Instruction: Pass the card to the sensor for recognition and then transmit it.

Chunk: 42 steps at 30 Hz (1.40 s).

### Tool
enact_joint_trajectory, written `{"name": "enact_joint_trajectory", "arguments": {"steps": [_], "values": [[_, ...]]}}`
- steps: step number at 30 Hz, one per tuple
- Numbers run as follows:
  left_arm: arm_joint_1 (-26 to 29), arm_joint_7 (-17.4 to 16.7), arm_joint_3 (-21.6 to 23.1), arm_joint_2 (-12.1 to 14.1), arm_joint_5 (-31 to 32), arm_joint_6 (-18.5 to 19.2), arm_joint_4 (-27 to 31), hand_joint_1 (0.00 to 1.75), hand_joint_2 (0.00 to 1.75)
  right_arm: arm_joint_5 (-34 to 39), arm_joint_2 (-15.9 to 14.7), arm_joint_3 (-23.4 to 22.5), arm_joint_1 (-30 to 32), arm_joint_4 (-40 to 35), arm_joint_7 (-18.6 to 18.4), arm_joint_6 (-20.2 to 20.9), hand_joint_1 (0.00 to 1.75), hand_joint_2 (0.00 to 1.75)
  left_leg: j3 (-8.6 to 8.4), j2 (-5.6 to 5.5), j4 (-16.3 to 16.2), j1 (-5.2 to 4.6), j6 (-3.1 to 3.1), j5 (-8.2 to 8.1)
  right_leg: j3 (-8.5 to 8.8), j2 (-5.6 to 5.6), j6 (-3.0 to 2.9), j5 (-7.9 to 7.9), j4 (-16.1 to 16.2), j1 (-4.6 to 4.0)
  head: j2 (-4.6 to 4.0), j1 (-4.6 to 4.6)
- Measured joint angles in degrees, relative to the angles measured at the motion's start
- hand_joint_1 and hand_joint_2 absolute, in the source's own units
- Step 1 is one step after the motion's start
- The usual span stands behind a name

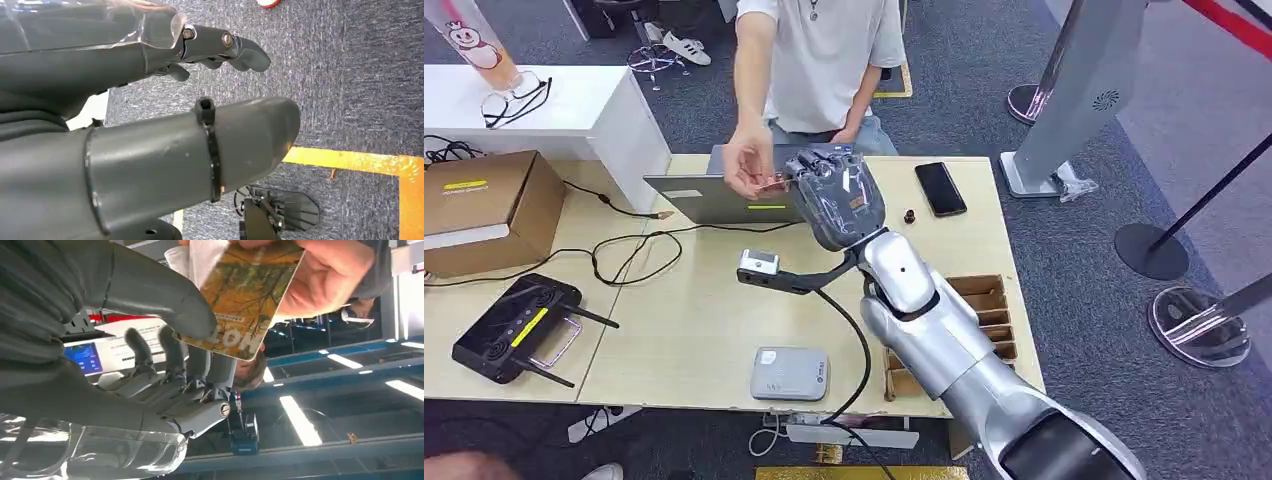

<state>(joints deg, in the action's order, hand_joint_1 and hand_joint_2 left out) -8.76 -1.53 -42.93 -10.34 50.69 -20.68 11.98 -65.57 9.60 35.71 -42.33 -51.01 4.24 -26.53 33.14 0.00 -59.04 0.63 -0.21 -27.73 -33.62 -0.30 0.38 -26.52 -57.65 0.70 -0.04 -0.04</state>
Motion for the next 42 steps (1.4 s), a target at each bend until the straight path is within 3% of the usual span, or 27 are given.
{"name": "enact_joint_trajectory", "arguments": {"steps": [28, 42], "values": [[0.1, 0.2, 0.0, 0.0, -0.2, 0.0, 0.0, 0.0, 0.0, 2.5, 0.2, 0.2, -0.1, 0.2, 0.9, 1.2, 1.75, 1.75, 0.0, 0.0, 0.0, 0.0, 0.0, 0.0, 0.0, 0.0, 0.0, 0.0, 0.0, 0.0, 0.0, 0.0], [0.5, 0.4, 0.1, 0.6, 0.0, 0.9, 0.0, 0.0, 0.0, 14.8, 0.1, 0.2, 1.5, -6.6, 3.7, 14.6, 1.75, 1.75, -0.01, 0.01, 0.0, 0.0, 0.0, 0.0, -0.01, 0.01, 0.0, 0.0, 0.0, 0.0, 0.0, 0.0]]}}
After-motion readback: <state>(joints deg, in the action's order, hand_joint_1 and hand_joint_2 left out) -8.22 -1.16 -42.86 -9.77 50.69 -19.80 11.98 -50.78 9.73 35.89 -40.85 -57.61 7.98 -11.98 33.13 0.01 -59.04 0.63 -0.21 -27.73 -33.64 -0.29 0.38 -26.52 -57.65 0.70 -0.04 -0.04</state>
